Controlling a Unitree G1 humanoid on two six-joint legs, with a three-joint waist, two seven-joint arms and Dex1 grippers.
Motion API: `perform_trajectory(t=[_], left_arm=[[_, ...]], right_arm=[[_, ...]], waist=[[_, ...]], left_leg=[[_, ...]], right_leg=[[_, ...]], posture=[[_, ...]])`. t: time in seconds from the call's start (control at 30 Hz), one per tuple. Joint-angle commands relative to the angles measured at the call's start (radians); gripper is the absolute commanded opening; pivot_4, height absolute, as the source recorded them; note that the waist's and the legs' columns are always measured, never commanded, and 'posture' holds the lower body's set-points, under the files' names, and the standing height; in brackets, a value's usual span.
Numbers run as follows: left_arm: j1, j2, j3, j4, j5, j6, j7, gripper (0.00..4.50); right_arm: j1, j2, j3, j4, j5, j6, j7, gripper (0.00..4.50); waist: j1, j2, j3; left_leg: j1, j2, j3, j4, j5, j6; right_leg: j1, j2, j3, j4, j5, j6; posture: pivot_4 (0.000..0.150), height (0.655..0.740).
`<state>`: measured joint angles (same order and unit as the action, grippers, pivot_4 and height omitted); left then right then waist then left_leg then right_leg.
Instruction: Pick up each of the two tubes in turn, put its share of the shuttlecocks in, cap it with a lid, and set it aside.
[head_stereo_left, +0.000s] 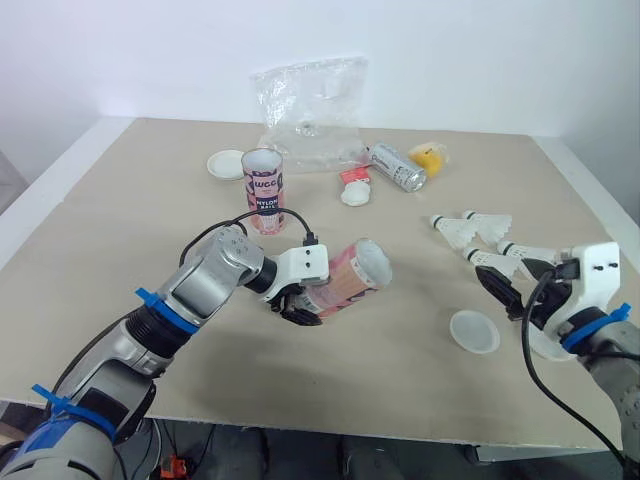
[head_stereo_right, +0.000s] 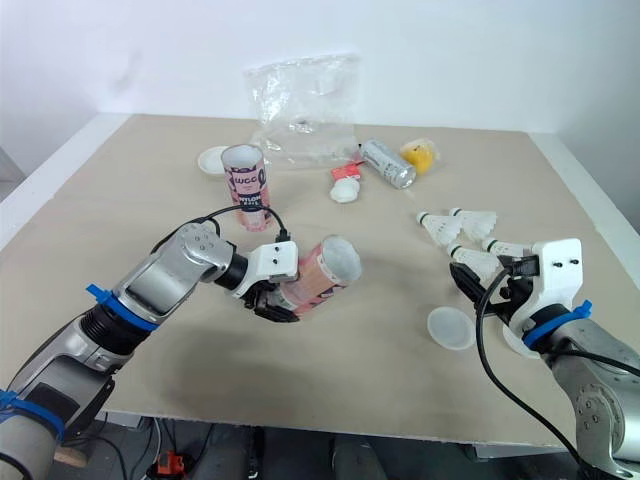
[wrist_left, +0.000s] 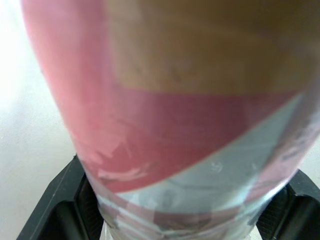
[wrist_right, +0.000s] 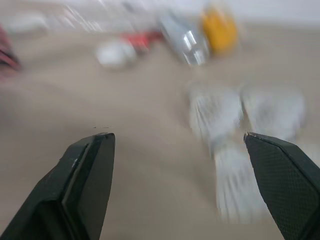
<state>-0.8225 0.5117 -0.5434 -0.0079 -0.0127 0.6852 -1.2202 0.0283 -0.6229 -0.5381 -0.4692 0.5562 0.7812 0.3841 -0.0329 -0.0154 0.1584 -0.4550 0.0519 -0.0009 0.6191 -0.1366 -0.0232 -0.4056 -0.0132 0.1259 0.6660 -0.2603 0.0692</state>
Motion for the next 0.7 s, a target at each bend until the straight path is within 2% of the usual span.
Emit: perform_trajectory(t=[0.03, 0.4, 0.7], left_arm=[[0.011, -0.006, -0.025, -0.003, 0.01, 0.012, 0.008, 3.28], [0.015, -0.009, -0.023, -0.022, 0.016, 0.025, 0.015, 3.28], [0.031, 0.007, -0.025, -0.042, 0.02, 0.038, 0.027, 3.28]], right_arm=[[-0.007, 0.001, 0.021, 0.019, -0.03, -0.042, -0.005, 4.41], [-0.075, -0.008, 0.101, 0.262, -0.098, -0.18, 0.081, 4.41], [-0.181, 0.001, 0.16, 0.411, -0.143, -0.211, 0.084, 4.41]], waist=[[0.0, 0.0, 0.0], [0.0, 0.0, 0.0], [0.0, 0.0, 0.0]], left_leg=[[0.0, 0.0, 0.0, 0.0, 0.0, 0.0], [0.0, -0.001, 0.0, 0.0, 0.0, 0.0], [0.0, -0.001, -0.001, 0.0, 0.0, 0.001]], right_leg=[[0.0, 0.0, 0.0, 0.0, 0.0, 0.0], [0.0, -0.001, -0.001, 0.0, -0.001, 0.001], [0.001, -0.001, -0.001, 0.0, -0.001, 0.002]], posture=[[0.15, 0.74], [0.15, 0.74], [0.15, 0.74]])
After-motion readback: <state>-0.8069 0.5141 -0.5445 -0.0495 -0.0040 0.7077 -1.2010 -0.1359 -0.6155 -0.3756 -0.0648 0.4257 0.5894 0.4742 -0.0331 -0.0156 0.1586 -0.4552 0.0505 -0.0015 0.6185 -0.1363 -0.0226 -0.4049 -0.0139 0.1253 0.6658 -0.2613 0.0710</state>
